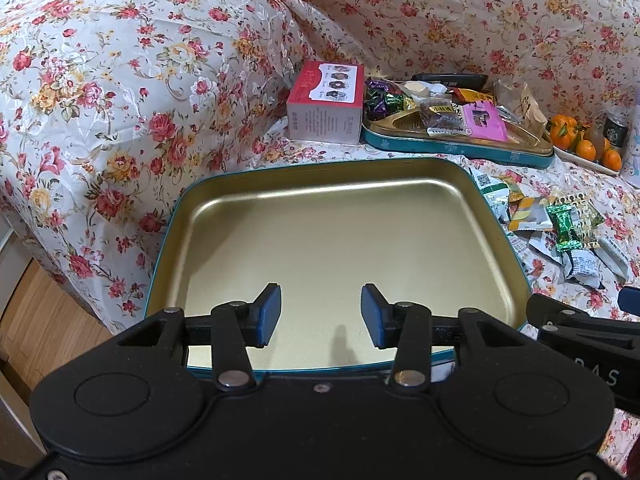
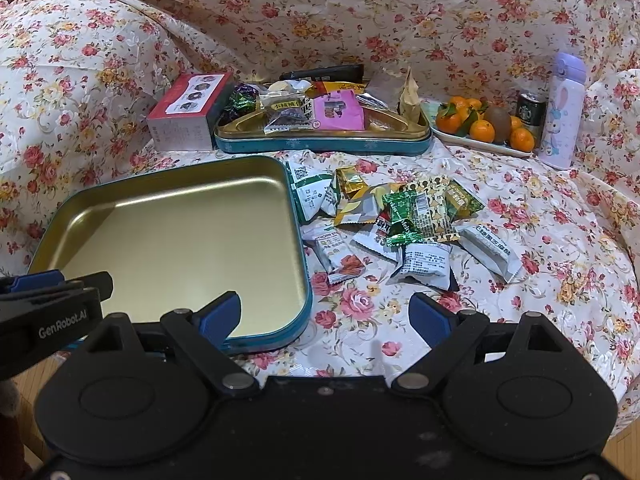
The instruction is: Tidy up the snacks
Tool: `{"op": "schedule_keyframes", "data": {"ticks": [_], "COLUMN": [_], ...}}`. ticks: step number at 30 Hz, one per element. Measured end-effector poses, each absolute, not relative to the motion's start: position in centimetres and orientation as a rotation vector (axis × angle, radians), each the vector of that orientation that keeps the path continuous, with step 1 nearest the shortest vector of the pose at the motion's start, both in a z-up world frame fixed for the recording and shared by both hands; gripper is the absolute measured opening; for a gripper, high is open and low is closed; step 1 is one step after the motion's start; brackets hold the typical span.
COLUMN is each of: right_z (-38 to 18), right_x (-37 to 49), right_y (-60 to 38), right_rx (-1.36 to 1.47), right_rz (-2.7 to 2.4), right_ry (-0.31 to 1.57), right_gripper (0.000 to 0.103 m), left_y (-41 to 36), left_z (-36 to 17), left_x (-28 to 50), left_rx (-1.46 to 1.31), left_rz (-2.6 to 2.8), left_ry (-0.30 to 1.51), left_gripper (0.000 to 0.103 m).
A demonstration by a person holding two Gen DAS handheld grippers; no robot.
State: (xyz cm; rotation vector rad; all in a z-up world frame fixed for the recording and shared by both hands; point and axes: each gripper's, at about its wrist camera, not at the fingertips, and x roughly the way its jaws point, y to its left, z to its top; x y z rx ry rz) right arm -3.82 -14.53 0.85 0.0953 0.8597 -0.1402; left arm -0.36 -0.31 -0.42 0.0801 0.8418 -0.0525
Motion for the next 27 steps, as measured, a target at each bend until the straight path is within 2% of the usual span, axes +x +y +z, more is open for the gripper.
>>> {"op": "schedule_keyframes", "data": {"ticks": [27], "right_z": [0.79], "right_x": [-3.96], "right_y": [-14.32], "right_rx": [0.098], "right_rz": [-0.137], "right_ry": [0.862], "right_gripper": [0.095], "left_y": [-0.35], "left_z": [-0.40], "left_x": [-0.40], "left_rx": [0.081], "left_rz": [-0.054], "left_ry": [0.845], "left_gripper": [0.052]}}
